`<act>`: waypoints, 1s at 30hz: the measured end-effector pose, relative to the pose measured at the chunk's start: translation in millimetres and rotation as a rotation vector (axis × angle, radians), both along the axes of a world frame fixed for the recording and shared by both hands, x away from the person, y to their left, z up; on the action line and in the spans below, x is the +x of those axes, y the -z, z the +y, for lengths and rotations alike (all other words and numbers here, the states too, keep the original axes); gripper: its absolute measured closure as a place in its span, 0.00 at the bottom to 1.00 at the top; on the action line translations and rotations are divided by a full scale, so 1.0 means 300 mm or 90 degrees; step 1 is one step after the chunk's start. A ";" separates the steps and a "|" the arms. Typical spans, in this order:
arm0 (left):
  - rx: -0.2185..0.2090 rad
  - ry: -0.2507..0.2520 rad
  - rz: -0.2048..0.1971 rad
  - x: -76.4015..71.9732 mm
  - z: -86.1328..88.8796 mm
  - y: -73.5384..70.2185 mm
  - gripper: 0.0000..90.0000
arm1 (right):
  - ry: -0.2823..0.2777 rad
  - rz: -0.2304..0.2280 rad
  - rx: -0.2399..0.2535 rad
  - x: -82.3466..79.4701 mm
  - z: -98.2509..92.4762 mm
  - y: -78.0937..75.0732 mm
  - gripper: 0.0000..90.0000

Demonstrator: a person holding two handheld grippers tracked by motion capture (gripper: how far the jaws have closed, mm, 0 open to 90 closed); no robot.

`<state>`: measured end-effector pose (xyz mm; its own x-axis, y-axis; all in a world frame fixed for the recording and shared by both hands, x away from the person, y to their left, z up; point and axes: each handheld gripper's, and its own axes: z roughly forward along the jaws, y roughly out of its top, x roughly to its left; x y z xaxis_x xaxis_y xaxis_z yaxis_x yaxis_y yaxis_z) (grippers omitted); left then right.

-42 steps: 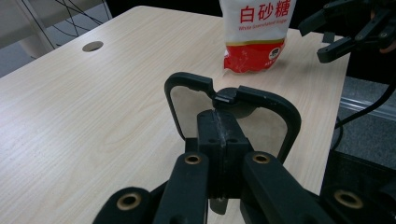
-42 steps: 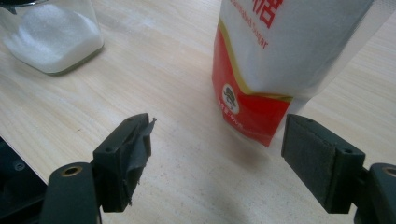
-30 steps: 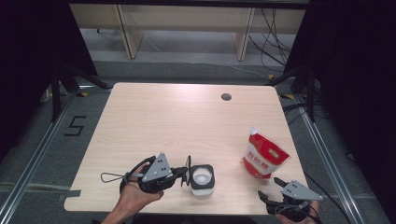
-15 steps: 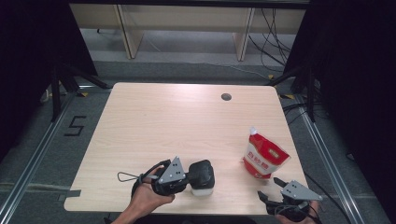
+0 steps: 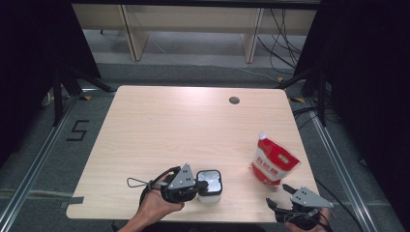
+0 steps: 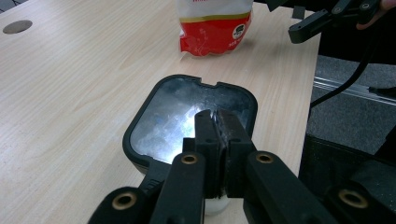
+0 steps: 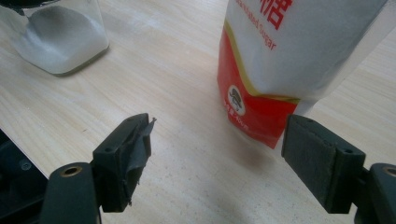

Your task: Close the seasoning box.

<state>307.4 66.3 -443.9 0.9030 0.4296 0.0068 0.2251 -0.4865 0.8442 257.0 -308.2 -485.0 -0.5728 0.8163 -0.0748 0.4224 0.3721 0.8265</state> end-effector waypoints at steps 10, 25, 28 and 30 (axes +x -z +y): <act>-0.029 -0.005 0.034 0.002 0.048 -0.011 0.60 | -0.003 0.005 -0.002 0.000 0.000 0.000 0.28; -0.010 -0.059 0.049 -0.015 0.193 0.053 0.31 | 0.002 0.011 0.002 -0.003 0.004 0.001 0.27; -0.009 -0.064 0.056 -0.021 0.212 0.074 0.30 | 0.001 0.006 0.000 -0.002 0.004 0.001 0.27; -0.009 -0.070 0.061 -0.029 0.219 0.084 0.28 | 0.004 0.018 0.005 -0.006 0.009 0.001 0.27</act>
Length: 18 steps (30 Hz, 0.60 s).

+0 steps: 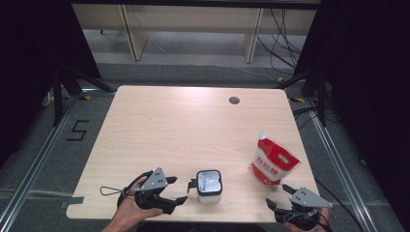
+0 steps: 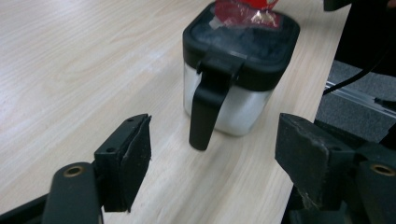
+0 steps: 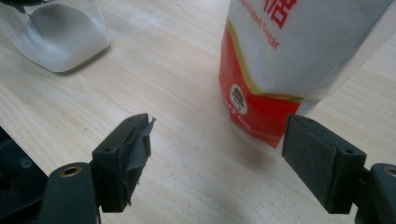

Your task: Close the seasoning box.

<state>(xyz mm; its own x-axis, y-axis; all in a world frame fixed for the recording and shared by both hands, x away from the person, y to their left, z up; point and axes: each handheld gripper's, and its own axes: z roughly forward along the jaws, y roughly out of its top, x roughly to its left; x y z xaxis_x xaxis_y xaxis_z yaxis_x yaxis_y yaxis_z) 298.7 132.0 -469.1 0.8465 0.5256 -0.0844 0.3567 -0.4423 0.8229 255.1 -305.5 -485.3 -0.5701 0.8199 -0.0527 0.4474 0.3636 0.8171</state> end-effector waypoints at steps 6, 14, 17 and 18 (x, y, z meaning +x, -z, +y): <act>0.015 -0.008 0.005 -0.008 0.020 0.037 0.27 | 0.000 -0.003 0.000 0.000 0.001 0.000 0.27; 0.011 -0.041 0.025 -0.032 0.047 0.074 0.25 | -0.010 0.001 -0.004 0.002 0.001 0.002 0.27; 0.027 -0.046 0.025 -0.040 0.058 0.087 0.25 | -0.011 0.009 0.000 0.000 0.004 0.002 0.27; 0.030 -0.045 0.024 -0.042 0.060 0.090 0.25 | -0.007 0.009 -0.003 -0.001 0.004 0.001 0.27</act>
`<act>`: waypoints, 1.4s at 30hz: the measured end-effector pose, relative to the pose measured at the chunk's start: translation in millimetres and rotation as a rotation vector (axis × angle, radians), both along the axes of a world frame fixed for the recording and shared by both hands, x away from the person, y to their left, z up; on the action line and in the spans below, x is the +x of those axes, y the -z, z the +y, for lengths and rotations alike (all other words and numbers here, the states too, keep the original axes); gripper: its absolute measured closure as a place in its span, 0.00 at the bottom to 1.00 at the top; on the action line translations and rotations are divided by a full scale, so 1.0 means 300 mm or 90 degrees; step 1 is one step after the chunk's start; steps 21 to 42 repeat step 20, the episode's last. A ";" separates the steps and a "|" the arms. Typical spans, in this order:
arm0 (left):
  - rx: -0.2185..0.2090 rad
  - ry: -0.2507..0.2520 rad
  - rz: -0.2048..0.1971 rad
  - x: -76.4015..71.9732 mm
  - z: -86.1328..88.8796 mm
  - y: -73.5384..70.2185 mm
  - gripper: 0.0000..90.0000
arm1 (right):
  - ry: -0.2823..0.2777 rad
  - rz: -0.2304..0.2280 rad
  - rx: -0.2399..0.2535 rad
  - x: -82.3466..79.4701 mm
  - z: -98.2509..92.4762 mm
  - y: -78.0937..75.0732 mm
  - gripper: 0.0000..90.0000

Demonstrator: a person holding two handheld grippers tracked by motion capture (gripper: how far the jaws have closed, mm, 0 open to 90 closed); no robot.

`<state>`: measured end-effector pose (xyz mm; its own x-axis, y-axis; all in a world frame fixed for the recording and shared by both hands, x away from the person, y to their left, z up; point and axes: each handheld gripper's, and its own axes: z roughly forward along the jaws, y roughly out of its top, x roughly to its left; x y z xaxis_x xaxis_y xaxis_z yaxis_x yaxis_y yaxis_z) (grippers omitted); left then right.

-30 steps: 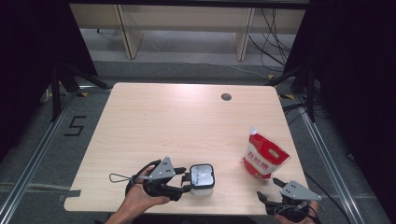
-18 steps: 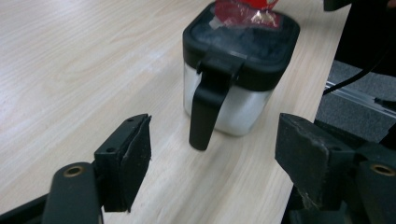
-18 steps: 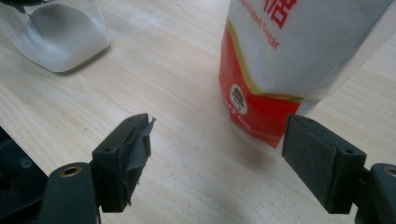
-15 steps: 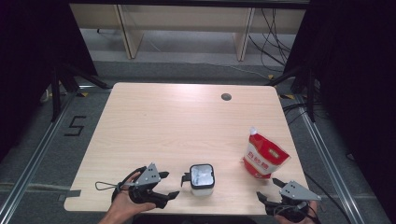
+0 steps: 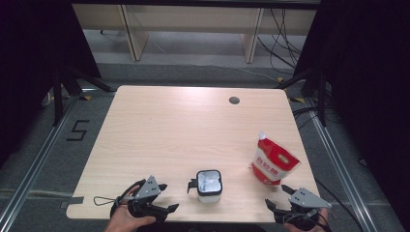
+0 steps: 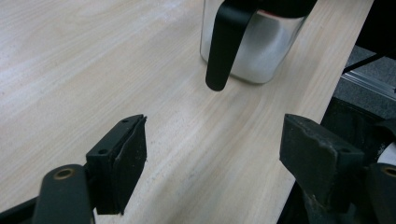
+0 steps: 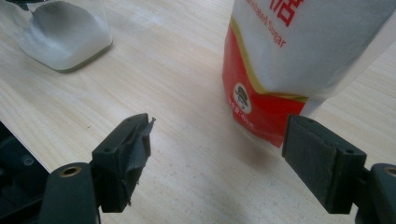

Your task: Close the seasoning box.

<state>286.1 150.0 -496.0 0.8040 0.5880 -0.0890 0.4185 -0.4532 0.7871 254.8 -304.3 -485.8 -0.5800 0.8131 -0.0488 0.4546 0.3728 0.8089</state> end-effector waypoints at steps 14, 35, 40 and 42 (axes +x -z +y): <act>0.013 -0.006 -0.006 -0.007 0.017 0.007 0.24 | -0.003 -0.020 -0.013 0.006 -0.002 0.004 0.26; 0.012 -0.009 -0.003 -0.002 0.014 0.013 0.23 | -0.003 -0.020 -0.009 0.007 -0.005 0.002 0.26; 0.012 -0.009 -0.003 -0.002 0.014 0.013 0.23 | -0.003 -0.020 -0.009 0.007 -0.005 0.002 0.26; 0.012 -0.009 -0.003 -0.002 0.014 0.013 0.23 | -0.003 -0.020 -0.009 0.007 -0.005 0.002 0.26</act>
